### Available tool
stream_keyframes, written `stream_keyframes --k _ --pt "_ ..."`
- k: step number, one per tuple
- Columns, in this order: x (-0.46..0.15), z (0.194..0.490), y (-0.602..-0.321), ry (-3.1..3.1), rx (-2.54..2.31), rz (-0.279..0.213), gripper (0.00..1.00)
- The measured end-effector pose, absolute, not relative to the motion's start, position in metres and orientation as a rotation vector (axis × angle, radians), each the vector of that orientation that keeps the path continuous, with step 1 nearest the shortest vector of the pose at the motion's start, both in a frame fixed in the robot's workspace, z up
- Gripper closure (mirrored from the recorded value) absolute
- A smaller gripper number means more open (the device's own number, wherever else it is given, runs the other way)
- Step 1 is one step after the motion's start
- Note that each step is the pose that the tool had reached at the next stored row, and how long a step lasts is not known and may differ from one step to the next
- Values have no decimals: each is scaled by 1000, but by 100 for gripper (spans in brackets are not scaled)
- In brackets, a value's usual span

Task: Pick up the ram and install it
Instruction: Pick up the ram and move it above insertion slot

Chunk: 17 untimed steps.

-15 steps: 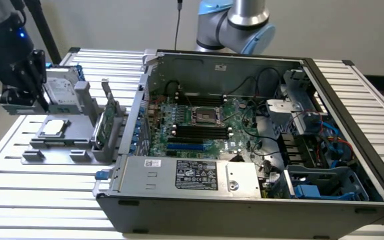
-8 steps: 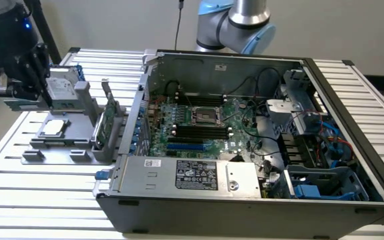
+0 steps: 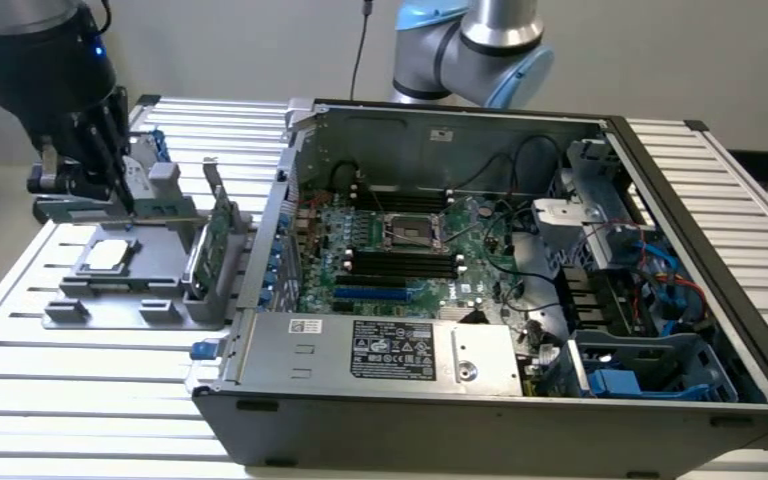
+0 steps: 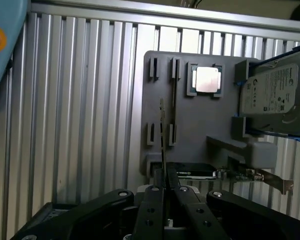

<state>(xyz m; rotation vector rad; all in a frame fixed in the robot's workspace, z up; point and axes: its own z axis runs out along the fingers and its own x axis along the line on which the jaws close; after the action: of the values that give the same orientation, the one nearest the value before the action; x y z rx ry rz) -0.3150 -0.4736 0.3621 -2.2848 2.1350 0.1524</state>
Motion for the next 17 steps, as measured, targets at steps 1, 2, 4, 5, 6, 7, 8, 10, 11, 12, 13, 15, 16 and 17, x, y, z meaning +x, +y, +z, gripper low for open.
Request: stream_keyframes --k 1,2,4,5,6,7,8,10,11,12,13,15,16,17 --pt "-312 363 -474 2133 -2288 153 86" --pt "-308 363 -474 2130 -2290 153 86" --pt "-302 366 -474 2124 -2297 153 86" --pt "-299 367 -474 2121 -2300 154 86" --pt "-296 369 -474 2118 -2303 154 86" --pt "-293 370 -474 2115 -2306 154 86" --pt "-289 372 -474 2111 -2310 155 86" --pt "-283 375 -474 2105 -2316 156 86" --pt "-280 376 -474 2102 -2319 156 86" --pt "-277 378 -474 2100 -2322 156 86" --pt "-273 379 -474 2097 -2324 157 86" --pt "-265 382 -474 2094 -2328 158 86" --pt "-260 383 -474 2093 -2329 159 86" --pt "-256 384 -474 2093 -2330 159 86"
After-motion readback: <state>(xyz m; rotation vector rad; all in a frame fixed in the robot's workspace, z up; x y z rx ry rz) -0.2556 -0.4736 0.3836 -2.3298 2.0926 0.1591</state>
